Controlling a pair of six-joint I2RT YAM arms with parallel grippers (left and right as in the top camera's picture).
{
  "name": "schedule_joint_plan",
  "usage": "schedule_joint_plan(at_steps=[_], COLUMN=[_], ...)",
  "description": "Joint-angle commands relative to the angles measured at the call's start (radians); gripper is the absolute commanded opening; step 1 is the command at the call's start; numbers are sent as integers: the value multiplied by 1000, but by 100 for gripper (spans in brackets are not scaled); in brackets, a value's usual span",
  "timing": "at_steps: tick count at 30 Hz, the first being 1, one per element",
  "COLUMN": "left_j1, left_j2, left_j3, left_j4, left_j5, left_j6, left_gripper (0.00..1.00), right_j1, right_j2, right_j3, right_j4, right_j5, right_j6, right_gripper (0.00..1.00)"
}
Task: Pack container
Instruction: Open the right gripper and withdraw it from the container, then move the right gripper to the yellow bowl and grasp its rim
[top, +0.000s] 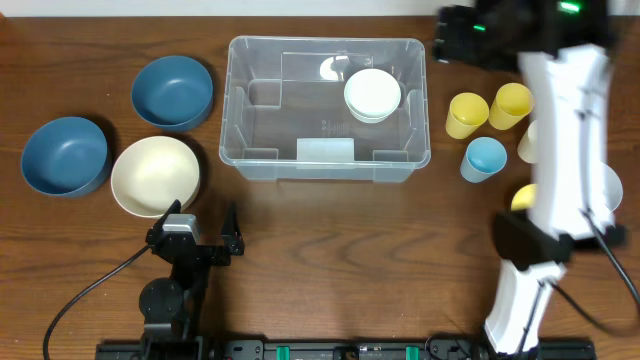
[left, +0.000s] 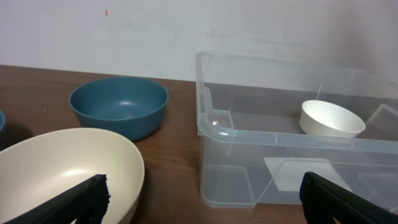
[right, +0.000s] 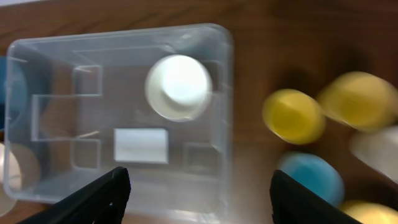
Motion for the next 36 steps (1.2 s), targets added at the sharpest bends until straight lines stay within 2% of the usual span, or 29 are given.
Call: schedule_joint_plan(at_steps=[1,7,11,14,16,19,23,28,36], left_j1=[6,6,6,6,6,5,6,5,5], left_j2=[-6,-6,-6,-6,-6,-6,-6,-6,-6], left_j3=[-18,-18,-18,-18,-18,-18,-18,-18,-18], left_j4=[-34,-34,-34,-34,-34,-34,-34,-34,-34], left_j5=[7,7,7,7,7,7,7,7,7], left_j6=[13,13,13,13,13,13,13,13,13], left_gripper=[98,98,98,98,98,98,98,98,98], right_j1=[-52,-248,-410,-515,-553,-567,-551,-520,-473], right_j2=[-214,-476,-566,-605,-609,-607,-586,-550,-441], right_j3=[-259,-757,-1037,-1244,-1346,-1484,-1562,-1551,-1551], right_j4=[-5,1,71,197,295,455,558,599,611], right_j5=[118,237,235,179,112,26,22,37,71], right_j6=[59,261,306,282,193,46,-42,-66,-57], right_gripper=[73,75,73,69,65,64,64,51,57])
